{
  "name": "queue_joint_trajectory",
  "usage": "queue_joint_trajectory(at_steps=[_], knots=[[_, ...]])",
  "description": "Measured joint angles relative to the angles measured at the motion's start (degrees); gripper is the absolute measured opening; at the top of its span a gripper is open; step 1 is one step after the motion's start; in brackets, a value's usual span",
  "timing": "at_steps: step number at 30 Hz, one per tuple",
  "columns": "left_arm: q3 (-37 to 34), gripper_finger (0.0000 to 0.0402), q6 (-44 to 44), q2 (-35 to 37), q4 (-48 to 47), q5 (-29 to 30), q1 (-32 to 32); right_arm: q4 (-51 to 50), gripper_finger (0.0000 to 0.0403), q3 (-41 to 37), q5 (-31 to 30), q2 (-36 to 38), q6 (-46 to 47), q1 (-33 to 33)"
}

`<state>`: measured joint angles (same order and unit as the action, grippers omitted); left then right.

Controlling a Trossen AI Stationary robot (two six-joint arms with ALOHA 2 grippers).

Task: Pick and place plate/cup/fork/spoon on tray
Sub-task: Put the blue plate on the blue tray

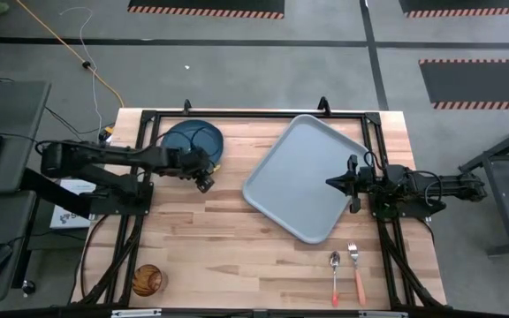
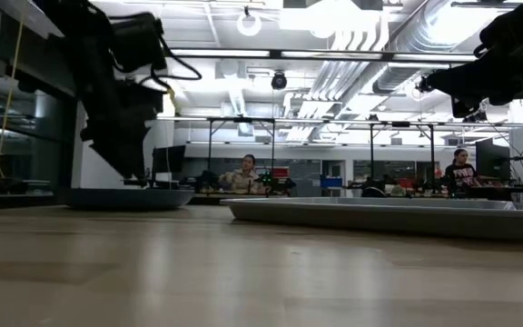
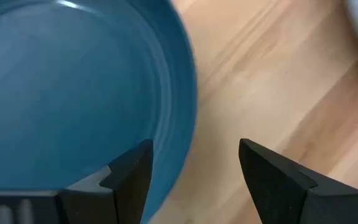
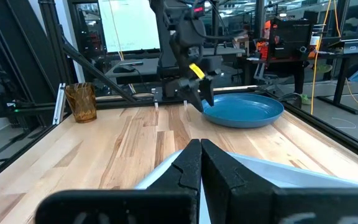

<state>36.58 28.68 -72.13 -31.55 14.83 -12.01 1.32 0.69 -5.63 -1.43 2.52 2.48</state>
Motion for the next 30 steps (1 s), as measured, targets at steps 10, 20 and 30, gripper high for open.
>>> queue_joint_trajectory(at_steps=[10,20,30], knots=[[0.0,0.0226,-6.2,-8.8,1.6,-1.9,-6.1,0.0,0.0,0.0,0.0,0.0,0.0,0.0],[0.2,0.0067,-4.8,-11.4,1.7,-1.6,-5.7,0.0,0.0,0.0,0.0,0.0,0.0,0.0],[14.2,0.0004,-11.6,-11.5,-4.1,6.9,1.3,0.0,0.0,0.0,0.0,0.0,0.0,0.0]])
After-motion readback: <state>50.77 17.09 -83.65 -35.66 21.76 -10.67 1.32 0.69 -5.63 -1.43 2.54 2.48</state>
